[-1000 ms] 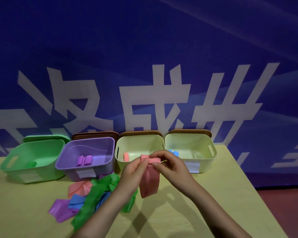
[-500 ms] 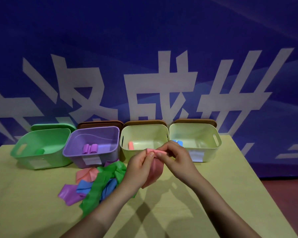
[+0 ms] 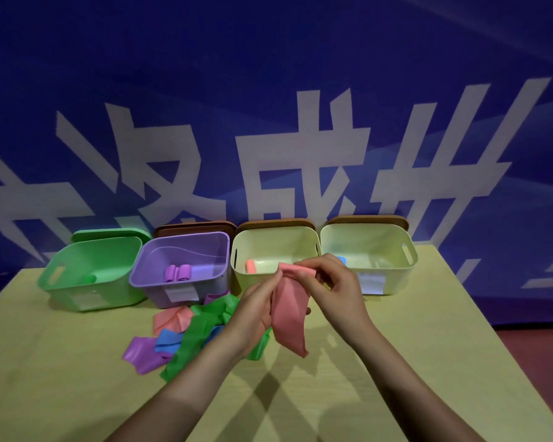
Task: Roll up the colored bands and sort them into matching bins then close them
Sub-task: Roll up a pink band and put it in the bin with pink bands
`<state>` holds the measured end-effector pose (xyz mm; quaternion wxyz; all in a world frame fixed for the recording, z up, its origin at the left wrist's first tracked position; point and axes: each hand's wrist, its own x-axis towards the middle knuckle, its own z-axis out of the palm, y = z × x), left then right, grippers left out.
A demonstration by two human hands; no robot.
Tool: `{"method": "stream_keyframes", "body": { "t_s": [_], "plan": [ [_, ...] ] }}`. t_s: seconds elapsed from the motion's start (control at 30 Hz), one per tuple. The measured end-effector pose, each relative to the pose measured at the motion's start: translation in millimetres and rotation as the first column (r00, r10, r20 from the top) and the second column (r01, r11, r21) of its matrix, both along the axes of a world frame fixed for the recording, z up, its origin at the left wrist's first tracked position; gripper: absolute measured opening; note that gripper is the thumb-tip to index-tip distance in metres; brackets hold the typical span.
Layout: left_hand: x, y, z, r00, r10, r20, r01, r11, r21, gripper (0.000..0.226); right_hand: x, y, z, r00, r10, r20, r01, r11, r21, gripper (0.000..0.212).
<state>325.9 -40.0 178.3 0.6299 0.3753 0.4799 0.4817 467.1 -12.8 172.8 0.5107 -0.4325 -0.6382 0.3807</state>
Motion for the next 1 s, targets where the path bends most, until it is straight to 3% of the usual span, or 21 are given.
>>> {"method": "stream_keyframes", "body": {
  "t_s": [0.27,0.43,0.57,0.63,0.83,1.0],
  "plan": [
    [1.6,-4.1,-5.6,0.994,0.09,-0.055,-0.089,0.996,0.029,0.036,4.7,5.6,-11.2,0.979,0.016,0.205,-0.064,0.971,0.229,0.017],
    [4.8,-2.8,-6.2,0.986,0.127,-0.105,-0.123,0.992,0.042,0.025,13.7,4.1,0.3,0.971,0.192,0.142,-0.205,0.975,0.086,0.024],
    [8.1,-3.8,-4.2,0.985,0.072,-0.154,-0.062,0.996,0.072,0.025,17.6,2.1,1.6,0.986,0.163,-0.037,-0.166,0.98,-0.106,0.026],
    [10.5,-3.9,-6.1,0.982,0.071,-0.177,-0.055,0.994,0.094,0.024,19.4,1.8,2.9,0.986,0.164,-0.015,-0.164,0.968,-0.189,0.023],
    [12.9,-6.0,-9.1,0.966,0.071,-0.25,-0.034,0.988,0.152,0.023,23.4,-1.5,2.2,0.99,0.132,0.058,-0.122,0.979,-0.163,0.019],
    [15.9,-6.6,-8.1,0.924,0.15,-0.352,-0.032,0.947,0.32,0.027,18.9,-1.8,-6.2,0.988,0.09,0.125,-0.082,0.994,-0.068,0.005]
  ]
}}
